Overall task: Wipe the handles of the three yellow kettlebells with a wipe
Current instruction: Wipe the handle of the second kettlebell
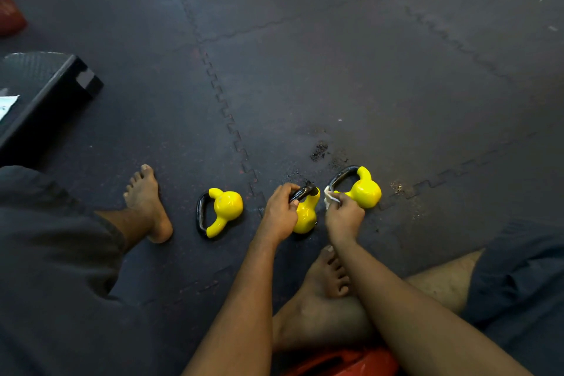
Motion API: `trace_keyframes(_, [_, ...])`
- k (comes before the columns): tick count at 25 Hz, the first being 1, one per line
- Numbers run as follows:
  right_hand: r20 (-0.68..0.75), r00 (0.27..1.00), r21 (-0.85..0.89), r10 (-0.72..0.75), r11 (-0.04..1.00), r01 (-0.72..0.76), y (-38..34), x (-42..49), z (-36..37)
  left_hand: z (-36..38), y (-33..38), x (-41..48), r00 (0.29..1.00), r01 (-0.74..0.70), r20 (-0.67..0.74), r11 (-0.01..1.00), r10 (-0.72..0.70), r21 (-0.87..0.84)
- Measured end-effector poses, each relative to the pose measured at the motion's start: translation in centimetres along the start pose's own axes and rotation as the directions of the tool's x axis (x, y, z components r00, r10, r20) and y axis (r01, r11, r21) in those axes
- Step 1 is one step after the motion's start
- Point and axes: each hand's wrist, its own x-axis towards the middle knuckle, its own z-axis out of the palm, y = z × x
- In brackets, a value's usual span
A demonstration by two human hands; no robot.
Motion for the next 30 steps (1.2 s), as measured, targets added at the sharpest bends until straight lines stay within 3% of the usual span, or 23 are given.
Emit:
trace_keyframes(5, [0.327, 0.944, 0.164, 0.047, 0.981, -0.106, 0.0, 1.9, 0.5, 0.3, -0.3, 0.3, 1.000, -0.009, 0.002, 0.992, 0.009, 0.128])
trace_keyframes(8, [0.468, 0.883, 0.105, -0.020, 0.994, -0.032, -0.6, 2.3, -0.2, 0.7, -0.6, 0.3, 1.000, 0.013, -0.001, 0.994, -0.013, 0.113])
trace_keyframes(11, [0.635, 0.769, 0.078, -0.080, 0.996, 0.039, -1.2, 2.4, -1.2, 0.6, -1.1, 0.9, 1.000, 0.025, -0.001, 0.998, -0.025, 0.066])
trace_keyframes(15, [0.834, 0.539, 0.124, -0.118, 0.992, 0.024, -0.9, 2.8, -1.8, -0.5, -2.7, 1.3, 0.997, 0.069, 0.024, 0.994, -0.067, -0.080])
trace_keyframes(19, [0.884, 0.437, 0.137, -0.164, 0.986, 0.092, -1.4, 2.4, -2.2, -1.3, -3.7, 1.5, 0.994, 0.096, 0.071, 0.988, -0.088, -0.120])
trace_keyframes(21, [0.887, 0.428, 0.143, -0.174, 0.984, 0.104, -1.3, 2.2, -2.2, -1.4, -3.6, 1.5, 0.993, 0.098, 0.078, 0.988, -0.089, -0.118])
trace_keyframes(26, [0.763, 0.625, 0.122, -0.165, 0.986, 0.111, -1.1, 1.5, -1.8, -1.1, -3.6, 1.3, 0.996, 0.086, 0.038, 0.983, -0.080, -0.165])
trace_keyframes(28, [0.788, 0.597, 0.109, -0.149, 0.989, 0.103, -1.2, 1.5, -1.9, -0.9, -3.5, 1.1, 0.996, 0.084, 0.041, 0.983, -0.078, -0.166])
trace_keyframes(30, [0.850, 0.514, 0.049, -0.118, 0.988, 0.146, -1.2, 1.9, -2.1, -0.8, -3.2, 1.0, 0.996, 0.076, 0.046, 0.984, -0.070, -0.159])
